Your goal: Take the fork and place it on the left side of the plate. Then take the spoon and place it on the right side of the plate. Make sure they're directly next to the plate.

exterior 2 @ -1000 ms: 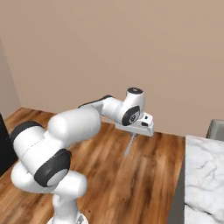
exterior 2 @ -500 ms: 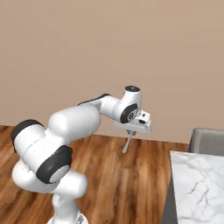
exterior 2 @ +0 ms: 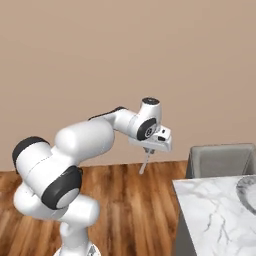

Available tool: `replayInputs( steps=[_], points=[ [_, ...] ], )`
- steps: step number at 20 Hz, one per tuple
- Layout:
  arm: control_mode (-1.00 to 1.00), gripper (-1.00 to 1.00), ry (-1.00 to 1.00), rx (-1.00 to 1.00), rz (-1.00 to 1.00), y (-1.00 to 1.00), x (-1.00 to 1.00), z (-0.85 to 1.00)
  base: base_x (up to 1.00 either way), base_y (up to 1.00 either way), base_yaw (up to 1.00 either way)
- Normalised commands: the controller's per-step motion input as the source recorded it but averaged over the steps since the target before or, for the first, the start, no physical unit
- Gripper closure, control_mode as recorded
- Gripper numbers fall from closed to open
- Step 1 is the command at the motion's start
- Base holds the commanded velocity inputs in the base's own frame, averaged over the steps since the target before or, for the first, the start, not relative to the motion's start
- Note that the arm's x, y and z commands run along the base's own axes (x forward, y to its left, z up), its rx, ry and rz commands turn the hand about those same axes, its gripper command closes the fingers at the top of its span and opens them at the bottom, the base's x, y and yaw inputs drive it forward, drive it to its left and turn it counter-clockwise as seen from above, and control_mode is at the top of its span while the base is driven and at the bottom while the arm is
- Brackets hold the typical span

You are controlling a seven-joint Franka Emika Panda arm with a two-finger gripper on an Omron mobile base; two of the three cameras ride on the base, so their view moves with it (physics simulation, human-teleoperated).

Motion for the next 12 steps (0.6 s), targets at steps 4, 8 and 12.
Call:
replayInputs(
  steps=[4, 8, 12],
  points=[
    [1.0, 1.0, 0.0, 0.0, 0.0, 0.0, 0.0, 0.0, 0.66, 0.45, -0.3],
    [1.0, 1.0, 0.0, 0.0, 0.0, 0.0, 0.0, 0.0, 0.67, 0.43, -0.33],
    [1.0, 1.0, 0.0, 0.0, 0.0, 0.0, 0.0, 0.0, 0.59, 0.38, -0.43]
  ],
)
